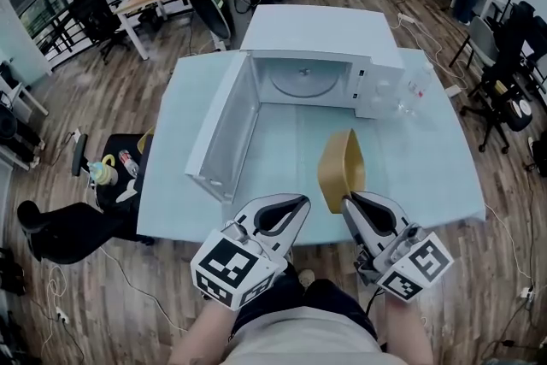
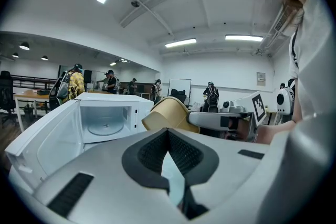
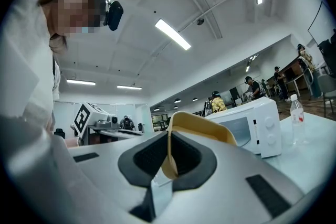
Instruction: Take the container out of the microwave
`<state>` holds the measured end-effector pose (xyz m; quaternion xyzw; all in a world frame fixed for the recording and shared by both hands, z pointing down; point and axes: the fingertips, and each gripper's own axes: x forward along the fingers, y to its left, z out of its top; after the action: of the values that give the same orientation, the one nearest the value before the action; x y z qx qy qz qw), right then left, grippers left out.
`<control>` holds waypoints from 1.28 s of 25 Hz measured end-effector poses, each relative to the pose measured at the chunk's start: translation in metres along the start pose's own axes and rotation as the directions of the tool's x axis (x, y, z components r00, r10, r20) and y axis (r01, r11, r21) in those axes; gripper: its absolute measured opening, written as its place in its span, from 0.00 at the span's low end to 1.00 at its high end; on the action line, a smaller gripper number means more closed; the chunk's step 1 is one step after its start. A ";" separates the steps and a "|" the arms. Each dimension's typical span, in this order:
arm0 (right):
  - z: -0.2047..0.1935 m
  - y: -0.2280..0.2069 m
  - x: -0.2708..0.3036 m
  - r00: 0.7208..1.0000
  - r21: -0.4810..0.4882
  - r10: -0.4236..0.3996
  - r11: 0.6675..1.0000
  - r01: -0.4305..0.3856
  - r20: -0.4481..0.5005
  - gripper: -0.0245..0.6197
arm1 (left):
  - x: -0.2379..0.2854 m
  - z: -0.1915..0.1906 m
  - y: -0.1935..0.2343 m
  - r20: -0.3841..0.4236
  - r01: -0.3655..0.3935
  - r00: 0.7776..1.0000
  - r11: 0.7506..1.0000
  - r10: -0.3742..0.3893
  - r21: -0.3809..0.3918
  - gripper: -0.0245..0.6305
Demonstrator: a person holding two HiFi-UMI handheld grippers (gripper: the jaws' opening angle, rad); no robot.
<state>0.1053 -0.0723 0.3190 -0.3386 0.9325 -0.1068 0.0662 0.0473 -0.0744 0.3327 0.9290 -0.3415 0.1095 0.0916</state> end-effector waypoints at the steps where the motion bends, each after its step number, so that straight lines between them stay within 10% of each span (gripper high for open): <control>1: 0.001 -0.001 0.000 1.000 0.000 -0.004 1.000 0.004 0.003 0.08 | 0.000 0.000 0.000 -0.001 0.000 1.000 1.000 0.000 0.000 0.06; 32: -0.007 -0.006 -0.002 1.000 -0.026 -0.009 1.000 0.008 -0.023 0.08 | 0.004 -0.010 0.002 -0.054 -0.032 0.998 0.998 0.035 0.055 0.06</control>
<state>0.1092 -0.0743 0.3269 -0.3421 0.9331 -0.0990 0.0506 0.0469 -0.0759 0.3437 0.9219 -0.3513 0.1458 0.0742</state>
